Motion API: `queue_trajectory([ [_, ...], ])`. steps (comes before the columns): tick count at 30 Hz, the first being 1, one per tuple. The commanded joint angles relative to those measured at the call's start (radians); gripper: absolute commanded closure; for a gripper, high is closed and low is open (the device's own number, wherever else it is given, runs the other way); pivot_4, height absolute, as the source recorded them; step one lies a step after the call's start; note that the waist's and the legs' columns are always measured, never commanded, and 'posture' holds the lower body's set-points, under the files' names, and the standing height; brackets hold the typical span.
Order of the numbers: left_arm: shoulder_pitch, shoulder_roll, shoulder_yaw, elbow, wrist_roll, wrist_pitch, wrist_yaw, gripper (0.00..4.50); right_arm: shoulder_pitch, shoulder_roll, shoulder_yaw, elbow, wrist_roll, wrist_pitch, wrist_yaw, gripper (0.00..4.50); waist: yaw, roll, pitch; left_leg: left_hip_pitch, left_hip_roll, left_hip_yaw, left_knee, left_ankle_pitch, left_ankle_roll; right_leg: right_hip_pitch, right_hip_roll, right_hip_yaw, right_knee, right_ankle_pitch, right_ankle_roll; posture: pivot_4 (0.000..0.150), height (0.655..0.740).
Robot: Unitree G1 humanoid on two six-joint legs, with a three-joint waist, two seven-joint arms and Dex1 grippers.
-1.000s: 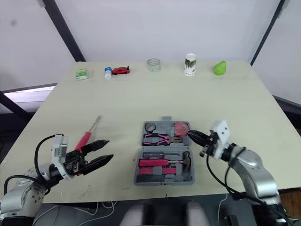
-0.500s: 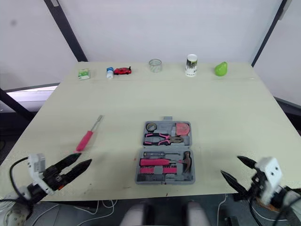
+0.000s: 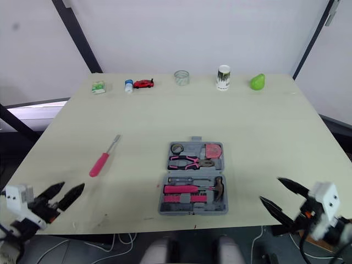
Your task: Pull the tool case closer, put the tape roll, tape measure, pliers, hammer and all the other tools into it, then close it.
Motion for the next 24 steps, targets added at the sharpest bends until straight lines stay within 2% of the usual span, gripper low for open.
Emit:
queue_trajectory([
  [1,-0.091,0.059,-0.05,-0.071,0.051,0.151,0.139,0.0,-0.118,-0.051,0.056,-0.091,0.069,0.076,-0.025,0.1,0.002,0.0,0.0,0.0,0.0,0.0,0.0,0.0,0.0,0.0,0.0,0.0,0.0,0.001,0.002,0.15,0.74],
  [4,-0.185,0.095,-0.113,-0.101,0.053,0.271,0.164,0.0,-0.232,-0.086,0.114,-0.128,0.112,0.137,-0.042,0.1,0.003,0.0,0.0,-0.002,-0.001,-0.001,0.0,0.0,0.0,0.0,0.0,-0.001,-0.001,0.002,0.003,0.15,0.74],
  [8,-0.381,0.128,-0.261,-0.071,0.174,0.419,0.289,0.0,-0.426,-0.123,0.227,-0.159,0.152,0.202,-0.03,0.1,0.002,-0.002,0.003,-0.005,-0.002,-0.004,0.0,0.0,0.0,-0.002,0.001,-0.003,-0.001,0.002,0.003,0.15,0.74],
  [10,-0.448,0.113,-0.291,-0.055,0.191,0.499,0.34,0.0,-0.486,-0.121,0.257,-0.155,0.16,0.215,-0.025,0.1,0.0,-0.002,0.003,-0.006,-0.002,-0.006,0.0,0.0,0.0,-0.002,0.001,-0.005,-0.001,0.002,0.003,0.15,0.74],
  [16,-0.599,0.08,-0.367,0.079,0.285,0.59,0.447,0.0,-0.559,-0.13,0.291,-0.128,0.158,0.247,-0.029,0.1,0.0,-0.003,0.003,-0.007,-0.002,-0.007,0.0,0.0,0.0,-0.002,0.001,-0.006,-0.001,0.002,0.003,0.15,0.74],
  [24,-0.642,0.033,-0.4,0.204,0.335,0.567,0.451,0.0,-0.588,-0.124,0.302,-0.116,0.15,0.26,-0.039,0.1,0.001,-0.002,0.003,-0.008,-0.002,-0.008,0.002,0.0,0.0,-0.002,0.001,-0.007,0.0,0.002,0.003,0.15,0.74],
])
